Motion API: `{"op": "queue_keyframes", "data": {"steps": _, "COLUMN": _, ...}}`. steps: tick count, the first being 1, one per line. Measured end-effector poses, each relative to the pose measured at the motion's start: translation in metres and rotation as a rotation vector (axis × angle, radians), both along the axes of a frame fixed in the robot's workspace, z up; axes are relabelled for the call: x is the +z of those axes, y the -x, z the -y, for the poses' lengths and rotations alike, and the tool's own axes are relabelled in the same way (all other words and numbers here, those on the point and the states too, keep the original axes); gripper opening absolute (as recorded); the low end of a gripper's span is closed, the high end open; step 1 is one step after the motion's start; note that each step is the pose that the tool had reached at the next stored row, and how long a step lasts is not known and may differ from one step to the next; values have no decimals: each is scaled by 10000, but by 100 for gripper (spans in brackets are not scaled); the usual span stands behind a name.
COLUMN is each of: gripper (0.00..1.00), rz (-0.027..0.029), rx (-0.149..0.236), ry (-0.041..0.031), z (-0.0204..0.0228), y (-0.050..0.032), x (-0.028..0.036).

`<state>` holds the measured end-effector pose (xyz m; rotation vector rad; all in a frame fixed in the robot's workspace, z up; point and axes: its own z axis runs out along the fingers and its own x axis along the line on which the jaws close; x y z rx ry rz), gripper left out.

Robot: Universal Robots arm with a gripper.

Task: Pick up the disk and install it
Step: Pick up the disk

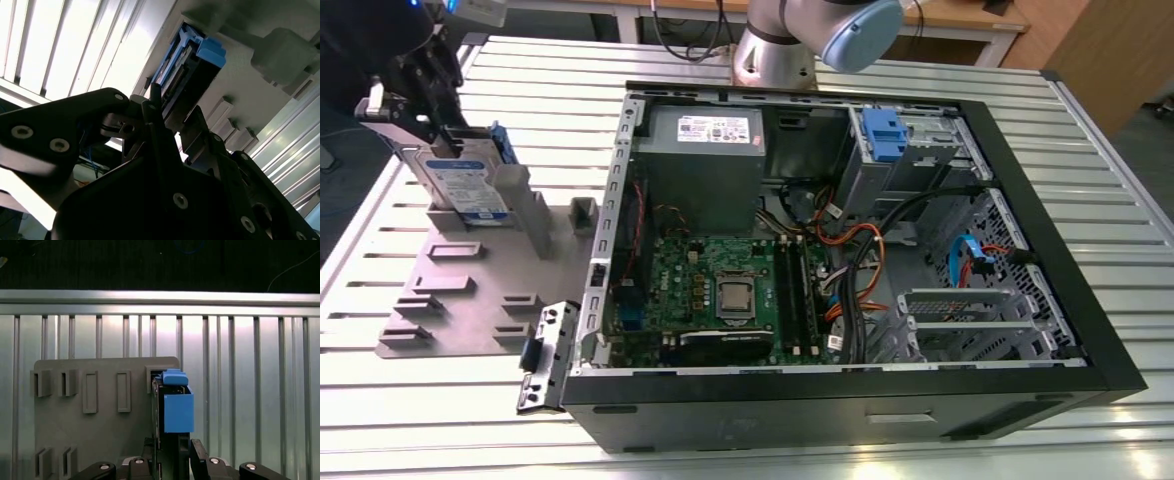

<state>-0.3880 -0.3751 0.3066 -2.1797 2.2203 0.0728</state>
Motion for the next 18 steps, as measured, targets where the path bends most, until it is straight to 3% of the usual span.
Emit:
{"op": "queue_keyframes", "data": {"steps": 5, "gripper": 42, "rz": -66, "rx": 1, "ry": 64, "z": -1, "y": -8, "x": -3}}
{"op": "queue_keyframes", "data": {"steps": 18, "gripper": 42, "rz": -75, "rx": 0, "ry": 113, "z": -6, "y": -8, "x": -3}}
